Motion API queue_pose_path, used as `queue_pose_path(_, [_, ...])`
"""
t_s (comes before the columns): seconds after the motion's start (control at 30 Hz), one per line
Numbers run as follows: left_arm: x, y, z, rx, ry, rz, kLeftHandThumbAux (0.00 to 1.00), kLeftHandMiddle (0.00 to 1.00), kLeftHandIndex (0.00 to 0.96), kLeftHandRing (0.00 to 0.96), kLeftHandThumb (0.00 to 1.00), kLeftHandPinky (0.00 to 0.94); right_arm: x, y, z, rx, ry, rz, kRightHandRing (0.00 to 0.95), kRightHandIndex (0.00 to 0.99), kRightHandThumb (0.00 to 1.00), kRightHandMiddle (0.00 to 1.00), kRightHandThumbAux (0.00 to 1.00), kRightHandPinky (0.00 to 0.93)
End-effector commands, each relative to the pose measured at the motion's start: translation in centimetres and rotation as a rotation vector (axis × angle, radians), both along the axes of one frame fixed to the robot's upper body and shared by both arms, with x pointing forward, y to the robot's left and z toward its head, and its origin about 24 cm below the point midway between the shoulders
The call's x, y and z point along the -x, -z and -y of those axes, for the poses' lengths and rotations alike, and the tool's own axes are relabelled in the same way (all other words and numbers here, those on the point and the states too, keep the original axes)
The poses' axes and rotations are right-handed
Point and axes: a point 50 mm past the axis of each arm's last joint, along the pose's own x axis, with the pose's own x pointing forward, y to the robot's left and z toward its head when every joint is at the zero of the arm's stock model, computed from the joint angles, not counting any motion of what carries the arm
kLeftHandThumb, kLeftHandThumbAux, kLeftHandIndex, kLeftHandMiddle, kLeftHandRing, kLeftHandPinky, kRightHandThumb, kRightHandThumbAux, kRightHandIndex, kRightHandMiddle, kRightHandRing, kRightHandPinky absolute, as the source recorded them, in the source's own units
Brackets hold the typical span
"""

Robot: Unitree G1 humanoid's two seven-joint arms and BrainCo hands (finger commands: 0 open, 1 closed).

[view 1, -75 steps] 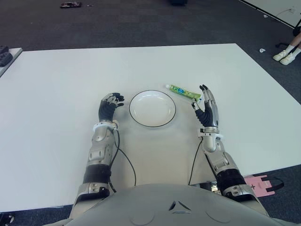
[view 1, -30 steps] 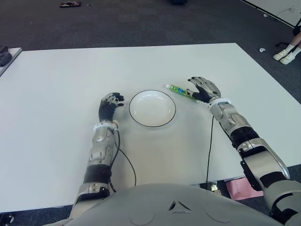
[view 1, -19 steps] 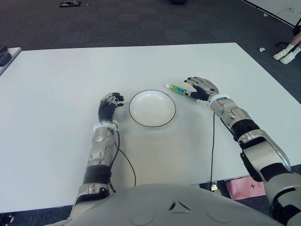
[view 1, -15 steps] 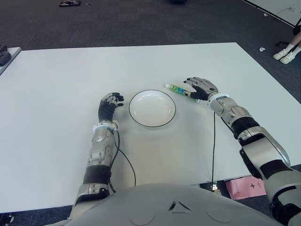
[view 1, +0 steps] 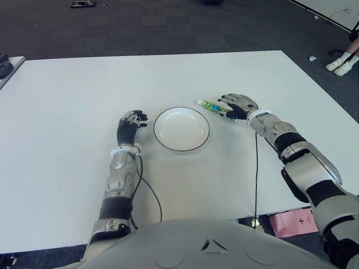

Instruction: Put the toothpaste on the table into the plate.

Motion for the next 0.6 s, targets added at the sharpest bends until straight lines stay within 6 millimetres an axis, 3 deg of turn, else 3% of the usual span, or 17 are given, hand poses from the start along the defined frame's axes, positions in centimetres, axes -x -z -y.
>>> queue_pose_path(0.03, [2.5, 3.2, 1.0, 0.072, -0.023, -0.171, 0.717, 0.478, 0.431, 0.466, 0.713, 0.466, -0.3, -0.1, -0.5, 0.04, -0.029, -0.015, 0.0, 0.0, 0.51, 0.0, 0.109, 0.0])
queue_pose_path(0.4, [2.6, 3.3, 0.9, 0.068, -0.015, -0.165, 0.717, 0.474, 0.431, 0.457, 0.714, 0.46, -0.4, 0.1, -0.8, 0.131, -0.071, -0.051, 0.0, 0.0, 0.529, 0.0, 0.12, 0.0])
queue_pose_path(0.6, [2.6, 3.3, 0.9, 0.052, -0.021, -0.168, 0.718, 0.48, 0.431, 0.461, 0.714, 0.46, 0.1, 1.2, -0.7, 0.19, -0.069, -0.095, 0.0, 0.0, 0.54, 0.0, 0.13, 0.0])
